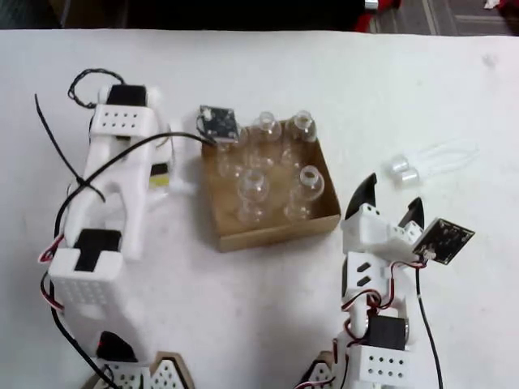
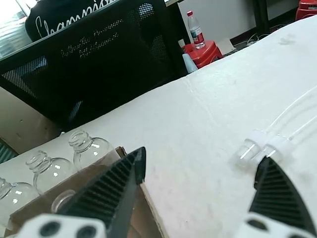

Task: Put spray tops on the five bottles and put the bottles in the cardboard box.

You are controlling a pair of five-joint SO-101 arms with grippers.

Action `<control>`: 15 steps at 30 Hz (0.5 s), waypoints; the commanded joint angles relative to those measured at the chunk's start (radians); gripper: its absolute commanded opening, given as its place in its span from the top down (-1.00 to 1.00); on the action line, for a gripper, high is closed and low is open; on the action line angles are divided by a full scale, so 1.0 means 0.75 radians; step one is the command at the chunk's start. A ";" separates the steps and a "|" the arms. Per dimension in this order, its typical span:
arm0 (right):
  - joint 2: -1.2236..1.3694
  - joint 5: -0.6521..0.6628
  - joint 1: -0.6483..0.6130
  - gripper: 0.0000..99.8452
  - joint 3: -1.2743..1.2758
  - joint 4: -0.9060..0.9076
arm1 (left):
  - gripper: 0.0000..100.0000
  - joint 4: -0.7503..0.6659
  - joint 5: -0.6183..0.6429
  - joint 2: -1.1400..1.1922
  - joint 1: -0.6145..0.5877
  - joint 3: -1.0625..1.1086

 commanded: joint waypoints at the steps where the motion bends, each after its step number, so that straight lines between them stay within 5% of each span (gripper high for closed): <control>1: -0.013 -0.006 0.003 0.36 0.008 0.005 | 0.75 0.006 -0.086 -0.007 -0.015 0.023; 15: -0.013 -0.006 0.001 0.36 0.008 0.005 | 0.74 -0.211 -0.096 0.097 0.109 0.137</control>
